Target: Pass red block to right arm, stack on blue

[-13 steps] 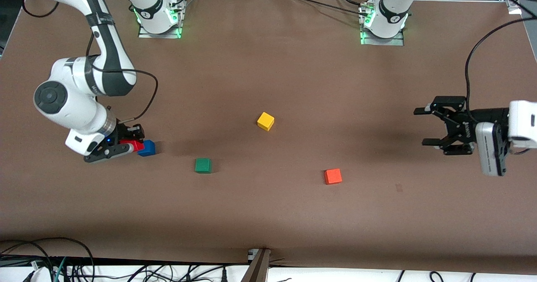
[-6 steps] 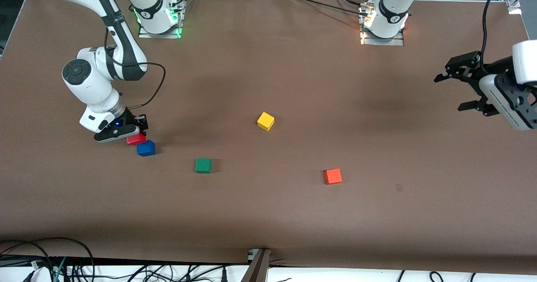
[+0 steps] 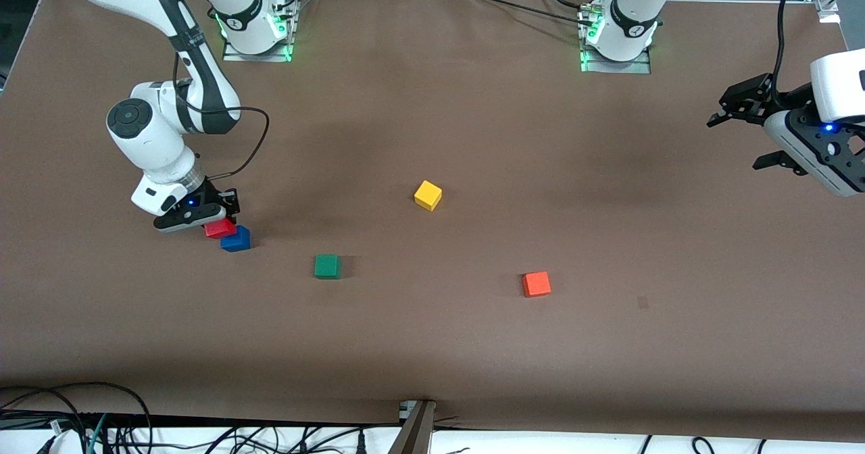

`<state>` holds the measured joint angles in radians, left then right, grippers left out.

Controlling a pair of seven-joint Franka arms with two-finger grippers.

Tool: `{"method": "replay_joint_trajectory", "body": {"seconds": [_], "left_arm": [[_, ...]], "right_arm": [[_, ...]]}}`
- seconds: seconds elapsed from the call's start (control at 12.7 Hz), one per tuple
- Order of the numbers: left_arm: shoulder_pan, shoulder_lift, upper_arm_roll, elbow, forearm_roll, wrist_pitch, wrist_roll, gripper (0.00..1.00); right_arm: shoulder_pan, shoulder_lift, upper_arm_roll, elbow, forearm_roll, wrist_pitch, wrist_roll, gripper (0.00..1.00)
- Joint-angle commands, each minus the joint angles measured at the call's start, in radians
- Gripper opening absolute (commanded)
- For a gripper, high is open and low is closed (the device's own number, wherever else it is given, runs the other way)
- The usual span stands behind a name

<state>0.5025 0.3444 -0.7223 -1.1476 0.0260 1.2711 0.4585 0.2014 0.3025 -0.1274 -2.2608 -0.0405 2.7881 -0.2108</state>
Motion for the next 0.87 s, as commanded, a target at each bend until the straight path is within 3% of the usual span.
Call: {"method": "replay_joint_trajectory", "body": {"seconds": [0.0, 0.24, 0.32, 0.63, 0.79], "left_arm": [[-0.006, 0.001, 0.012, 0.005, 0.020, 0.007, 0.051, 1.00], [-0.030, -0.011, 0.030, -0.006, 0.011, 0.022, 0.107, 1.00], [-0.085, -0.054, 0.099, -0.020, 0.011, 0.051, 0.108, 1.00], [-0.387, -0.208, 0.494, -0.203, -0.089, 0.146, 0.015, 1.00], [-0.473, -0.229, 0.579, -0.273, -0.089, 0.215, -0.162, 1.00]], "right_arm": [[0.003, 0.006, -0.006, -0.002, -0.007, 0.025, 0.022, 0.02], [0.004, 0.006, -0.005, -0.002, -0.007, 0.025, 0.060, 0.02], [0.006, 0.006, -0.005, 0.000, -0.007, 0.025, 0.062, 0.02], [0.007, 0.017, -0.005, 0.006, -0.007, 0.025, 0.077, 0.02], [0.007, 0.024, -0.005, 0.007, -0.007, 0.027, 0.079, 0.02]]}}
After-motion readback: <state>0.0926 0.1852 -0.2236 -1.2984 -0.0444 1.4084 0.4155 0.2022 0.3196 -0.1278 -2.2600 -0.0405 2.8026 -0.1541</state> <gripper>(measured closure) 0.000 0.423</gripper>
